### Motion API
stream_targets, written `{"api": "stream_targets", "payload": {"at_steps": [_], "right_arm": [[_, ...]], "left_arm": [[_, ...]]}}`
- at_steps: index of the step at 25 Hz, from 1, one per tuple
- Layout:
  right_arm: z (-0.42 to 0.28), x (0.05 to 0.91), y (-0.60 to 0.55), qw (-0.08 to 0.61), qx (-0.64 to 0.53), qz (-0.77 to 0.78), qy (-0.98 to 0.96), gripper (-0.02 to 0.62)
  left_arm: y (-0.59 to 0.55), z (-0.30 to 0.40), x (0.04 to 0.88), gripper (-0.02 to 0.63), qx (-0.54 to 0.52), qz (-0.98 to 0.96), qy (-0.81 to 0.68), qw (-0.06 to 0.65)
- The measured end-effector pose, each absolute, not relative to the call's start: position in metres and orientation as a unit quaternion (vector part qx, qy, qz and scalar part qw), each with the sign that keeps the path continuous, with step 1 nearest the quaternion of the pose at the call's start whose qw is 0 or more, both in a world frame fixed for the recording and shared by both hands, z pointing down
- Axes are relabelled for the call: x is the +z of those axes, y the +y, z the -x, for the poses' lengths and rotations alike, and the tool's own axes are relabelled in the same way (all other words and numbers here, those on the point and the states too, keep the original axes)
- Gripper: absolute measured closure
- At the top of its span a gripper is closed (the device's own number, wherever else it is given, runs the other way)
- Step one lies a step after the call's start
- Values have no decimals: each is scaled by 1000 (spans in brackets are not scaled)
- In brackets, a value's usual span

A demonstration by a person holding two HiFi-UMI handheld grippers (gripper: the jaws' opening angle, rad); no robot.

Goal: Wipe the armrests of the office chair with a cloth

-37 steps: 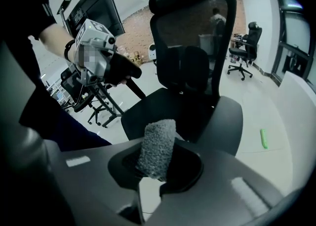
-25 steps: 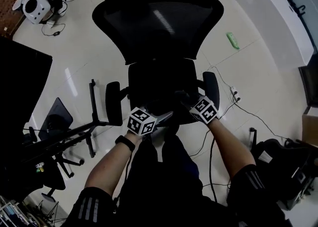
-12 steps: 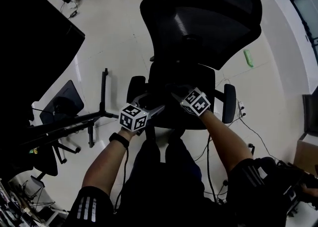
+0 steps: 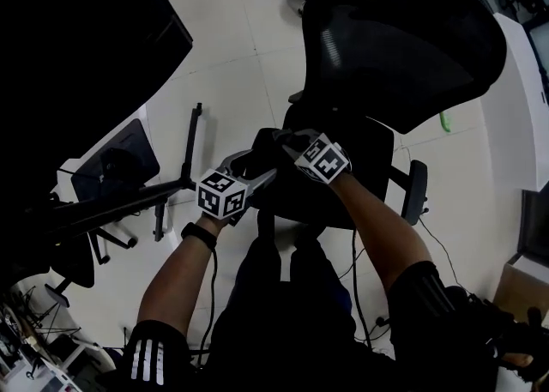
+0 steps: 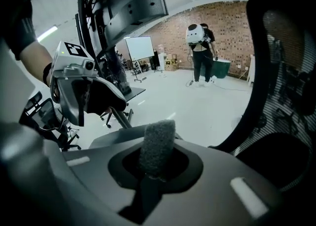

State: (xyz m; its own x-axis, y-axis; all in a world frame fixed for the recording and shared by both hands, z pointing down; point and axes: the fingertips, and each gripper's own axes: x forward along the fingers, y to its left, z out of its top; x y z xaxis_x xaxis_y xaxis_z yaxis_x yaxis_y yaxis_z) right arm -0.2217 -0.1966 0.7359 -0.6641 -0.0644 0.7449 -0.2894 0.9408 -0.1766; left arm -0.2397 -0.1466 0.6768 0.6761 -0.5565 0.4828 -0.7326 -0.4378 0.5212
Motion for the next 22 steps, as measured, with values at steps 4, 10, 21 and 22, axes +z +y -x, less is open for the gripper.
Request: {"api": "stream_targets", "payload": {"at_steps": [4,10,21,22], "right_arm": [[250,755,-210,417,142,-99,-892,560],[274,776,-215,440,146,-103,-880,560],[284,778,-173,436,142,-85,-884,560],[285,777,-165,439,140,-77,-884,559]], "left_arm": [[-146,267,686,273,115,-829,-398,375],[-139,290,697,273,110,-822,-403,387],[-110,299,704,273,100,-816,-404,400],[-107,299,704,273,100,-816,-405,400]]}}
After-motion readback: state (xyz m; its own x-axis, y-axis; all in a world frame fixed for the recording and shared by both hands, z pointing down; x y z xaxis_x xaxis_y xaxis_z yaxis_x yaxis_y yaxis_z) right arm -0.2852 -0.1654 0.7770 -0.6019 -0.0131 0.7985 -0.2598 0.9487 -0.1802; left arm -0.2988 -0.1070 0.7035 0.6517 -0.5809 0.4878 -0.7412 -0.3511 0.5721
